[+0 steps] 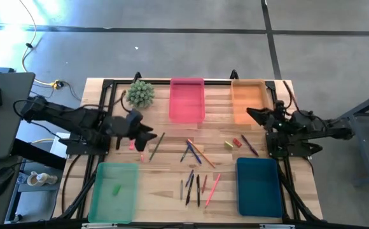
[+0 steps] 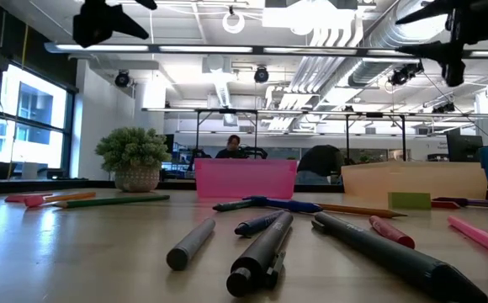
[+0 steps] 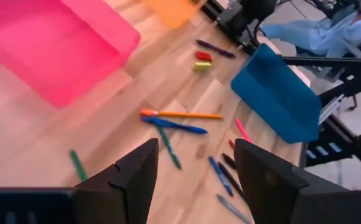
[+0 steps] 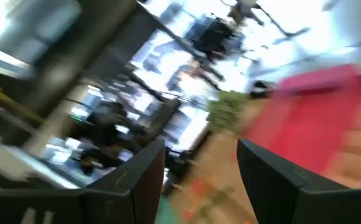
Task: Sort crayons/erasers/pens/pencils in bins
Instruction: Put the purple pen into the orange bin
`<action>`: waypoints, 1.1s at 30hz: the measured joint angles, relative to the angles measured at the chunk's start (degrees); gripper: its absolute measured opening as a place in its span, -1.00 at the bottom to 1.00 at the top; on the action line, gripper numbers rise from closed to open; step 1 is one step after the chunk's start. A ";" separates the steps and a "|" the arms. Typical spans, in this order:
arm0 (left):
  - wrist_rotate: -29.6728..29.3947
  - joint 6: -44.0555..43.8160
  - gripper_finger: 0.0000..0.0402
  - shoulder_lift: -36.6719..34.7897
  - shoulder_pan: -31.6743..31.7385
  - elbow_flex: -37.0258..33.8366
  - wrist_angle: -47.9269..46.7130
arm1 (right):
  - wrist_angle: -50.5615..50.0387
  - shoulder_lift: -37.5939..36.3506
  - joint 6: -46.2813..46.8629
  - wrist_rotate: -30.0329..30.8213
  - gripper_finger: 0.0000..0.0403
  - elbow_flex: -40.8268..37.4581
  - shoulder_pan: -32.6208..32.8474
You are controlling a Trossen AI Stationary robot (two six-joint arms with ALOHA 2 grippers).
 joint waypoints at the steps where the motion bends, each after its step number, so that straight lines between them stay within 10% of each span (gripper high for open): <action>1: 1.13 1.80 -0.01 -0.63 1.52 0.00 -0.40 | -4.71 1.73 1.74 0.61 -0.04 2.20 0.00; 12: 15.65 15.68 -0.01 -3.82 17.72 0.00 -0.14 | -44.21 20.44 23.35 -3.61 -0.04 17.97 -0.02; 33: 26.34 20.16 -0.01 -3.82 26.25 0.00 -0.11 | -48.44 40.52 25.44 -17.69 -0.04 18.27 0.00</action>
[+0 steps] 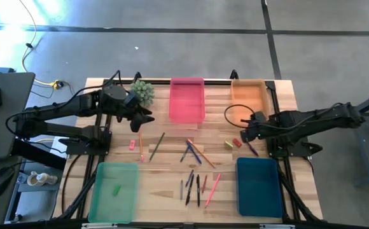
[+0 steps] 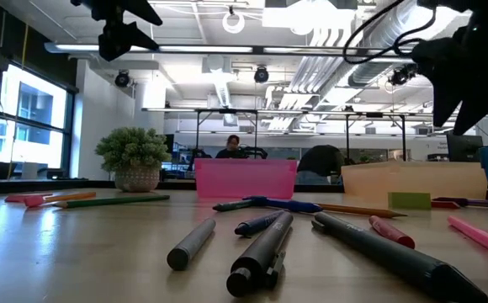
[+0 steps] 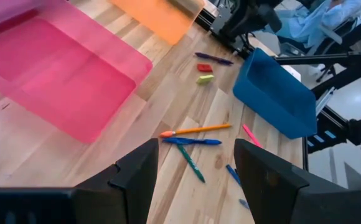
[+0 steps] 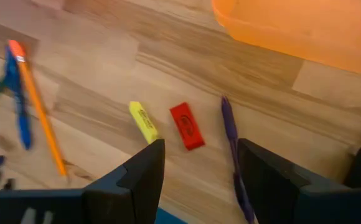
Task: Sort crayons/erasers/pens/pencils in bins
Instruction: Put the purple pen into the orange bin
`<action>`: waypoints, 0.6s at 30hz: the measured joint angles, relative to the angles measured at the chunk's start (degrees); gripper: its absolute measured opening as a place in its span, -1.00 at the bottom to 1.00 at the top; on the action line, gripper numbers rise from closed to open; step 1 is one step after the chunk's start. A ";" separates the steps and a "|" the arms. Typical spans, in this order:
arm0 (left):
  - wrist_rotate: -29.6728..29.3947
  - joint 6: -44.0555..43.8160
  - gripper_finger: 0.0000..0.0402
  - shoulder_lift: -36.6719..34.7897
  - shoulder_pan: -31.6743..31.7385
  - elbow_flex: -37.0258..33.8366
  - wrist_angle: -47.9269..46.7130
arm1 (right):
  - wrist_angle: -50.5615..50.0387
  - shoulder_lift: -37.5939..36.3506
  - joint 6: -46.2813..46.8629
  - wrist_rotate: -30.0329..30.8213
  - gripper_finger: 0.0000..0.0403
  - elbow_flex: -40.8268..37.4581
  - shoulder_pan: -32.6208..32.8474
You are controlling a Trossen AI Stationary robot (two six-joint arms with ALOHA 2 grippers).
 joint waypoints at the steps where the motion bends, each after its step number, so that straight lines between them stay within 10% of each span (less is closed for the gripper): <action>1: 0.00 0.00 -0.01 0.00 0.00 0.00 0.00 | -0.02 0.90 -0.02 -0.02 -0.04 0.00 0.00; 18: -0.25 -0.01 -0.01 0.00 -0.07 0.00 0.00 | 3.81 10.29 -10.00 -5.70 -0.04 -2.12 -7.80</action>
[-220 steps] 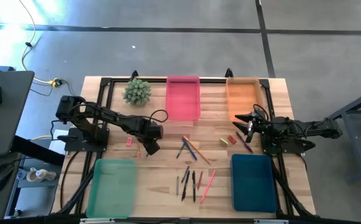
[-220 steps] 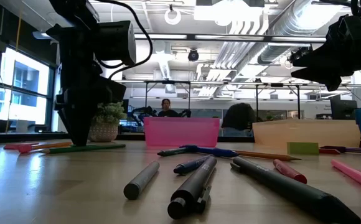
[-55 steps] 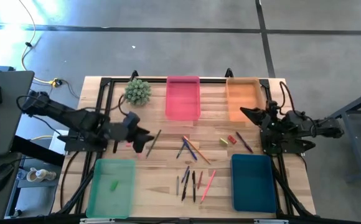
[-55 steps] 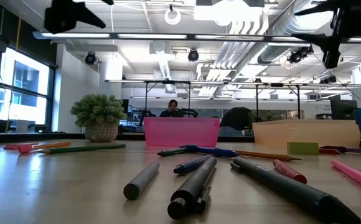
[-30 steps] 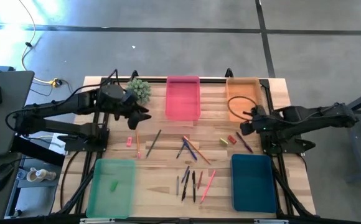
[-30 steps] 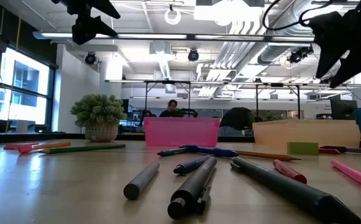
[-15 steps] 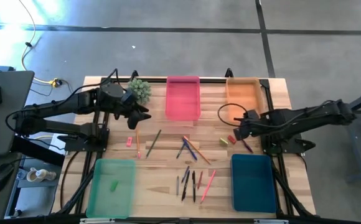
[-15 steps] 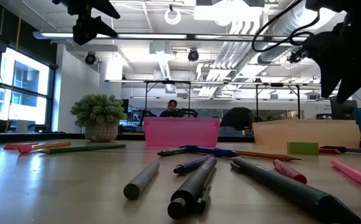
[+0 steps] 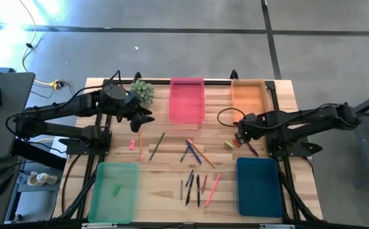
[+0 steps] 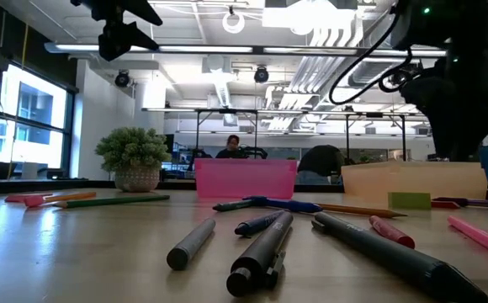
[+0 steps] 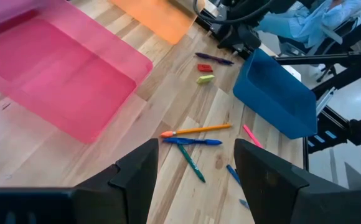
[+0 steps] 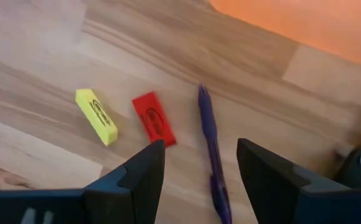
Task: Sort crayons/erasers/pens/pencils in bins
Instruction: Put the purple pen into the orange bin
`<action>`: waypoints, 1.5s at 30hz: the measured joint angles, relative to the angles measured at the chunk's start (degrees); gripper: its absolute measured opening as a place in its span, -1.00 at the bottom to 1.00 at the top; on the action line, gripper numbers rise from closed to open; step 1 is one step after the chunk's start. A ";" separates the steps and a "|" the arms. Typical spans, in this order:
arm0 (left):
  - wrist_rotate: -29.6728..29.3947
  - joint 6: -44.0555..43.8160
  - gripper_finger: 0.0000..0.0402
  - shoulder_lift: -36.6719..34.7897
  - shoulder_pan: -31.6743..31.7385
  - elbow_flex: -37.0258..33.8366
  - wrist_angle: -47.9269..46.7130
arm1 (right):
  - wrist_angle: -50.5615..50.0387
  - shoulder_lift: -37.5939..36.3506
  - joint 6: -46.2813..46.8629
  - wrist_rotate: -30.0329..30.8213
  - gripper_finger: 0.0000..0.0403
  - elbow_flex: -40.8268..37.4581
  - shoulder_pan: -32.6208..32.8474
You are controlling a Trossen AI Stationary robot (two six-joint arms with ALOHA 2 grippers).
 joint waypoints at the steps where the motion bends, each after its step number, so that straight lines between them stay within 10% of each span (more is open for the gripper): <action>1: -0.04 0.01 -0.01 0.00 0.00 0.00 0.00 | 0.29 0.52 -1.52 -0.13 -0.04 0.00 -0.89; 14: -0.25 0.01 -0.01 0.00 -0.02 -0.04 -0.35 | 2.11 4.20 -15.38 -4.18 -0.04 -0.89 -7.81; 38: -4.01 -0.06 -0.01 0.00 -0.11 -0.05 -0.56 | 14.94 9.20 -12.16 -4.14 -0.05 -10.69 -7.38; 45: -4.01 -0.23 -0.01 0.00 -0.12 -0.06 -3.07 | 15.21 12.45 -9.42 -4.25 -0.32 -10.36 -7.31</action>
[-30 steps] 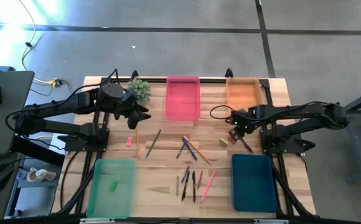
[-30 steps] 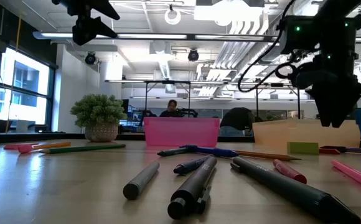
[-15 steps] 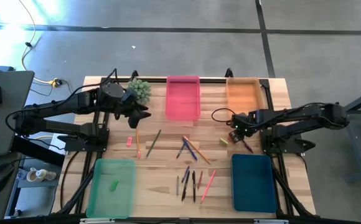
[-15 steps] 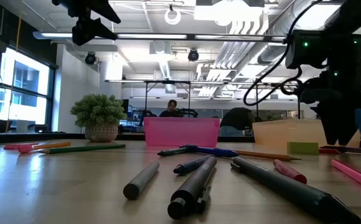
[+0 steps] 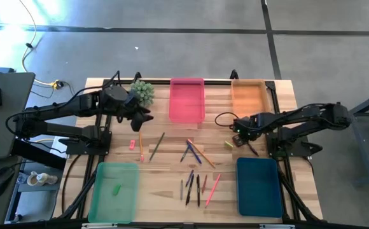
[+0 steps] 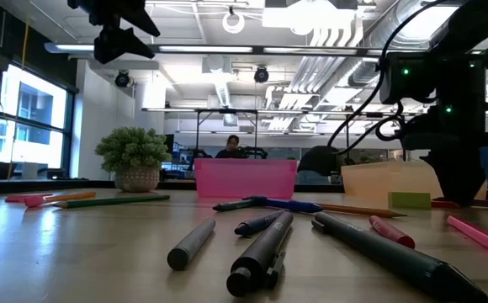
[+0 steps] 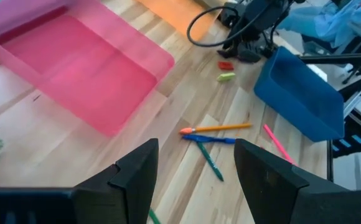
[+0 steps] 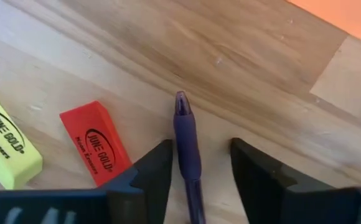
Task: Sort crayons/erasers/pens/pencils in bins
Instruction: Put the purple pen into the orange bin
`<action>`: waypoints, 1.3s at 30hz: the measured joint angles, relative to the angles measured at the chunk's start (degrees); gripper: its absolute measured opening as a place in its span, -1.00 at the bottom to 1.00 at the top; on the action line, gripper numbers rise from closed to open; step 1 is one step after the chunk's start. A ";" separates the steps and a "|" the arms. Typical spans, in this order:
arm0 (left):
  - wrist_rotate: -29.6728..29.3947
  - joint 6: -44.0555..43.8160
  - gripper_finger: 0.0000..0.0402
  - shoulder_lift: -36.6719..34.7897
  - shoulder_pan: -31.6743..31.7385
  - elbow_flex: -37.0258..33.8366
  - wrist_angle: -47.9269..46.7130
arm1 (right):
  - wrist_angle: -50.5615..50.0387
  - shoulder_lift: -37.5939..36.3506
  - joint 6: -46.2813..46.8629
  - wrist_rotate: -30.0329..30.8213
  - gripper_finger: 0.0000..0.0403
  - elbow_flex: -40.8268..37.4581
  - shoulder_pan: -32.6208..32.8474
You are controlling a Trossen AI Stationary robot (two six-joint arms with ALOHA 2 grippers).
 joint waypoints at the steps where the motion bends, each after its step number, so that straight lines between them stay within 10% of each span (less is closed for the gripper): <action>1: 0.02 -0.42 -0.01 0.00 -0.01 -0.01 -0.61 | 0.11 0.02 0.45 -0.06 -0.38 0.00 0.01; 16: 0.35 -4.89 -0.01 0.00 -0.01 -0.01 -6.08 | -1.65 0.50 -0.05 -0.14 -0.86 1.33 0.40; 39: 2.78 -5.25 -0.01 0.00 0.01 -0.01 -6.44 | -10.26 0.58 4.89 7.41 -0.89 19.28 7.04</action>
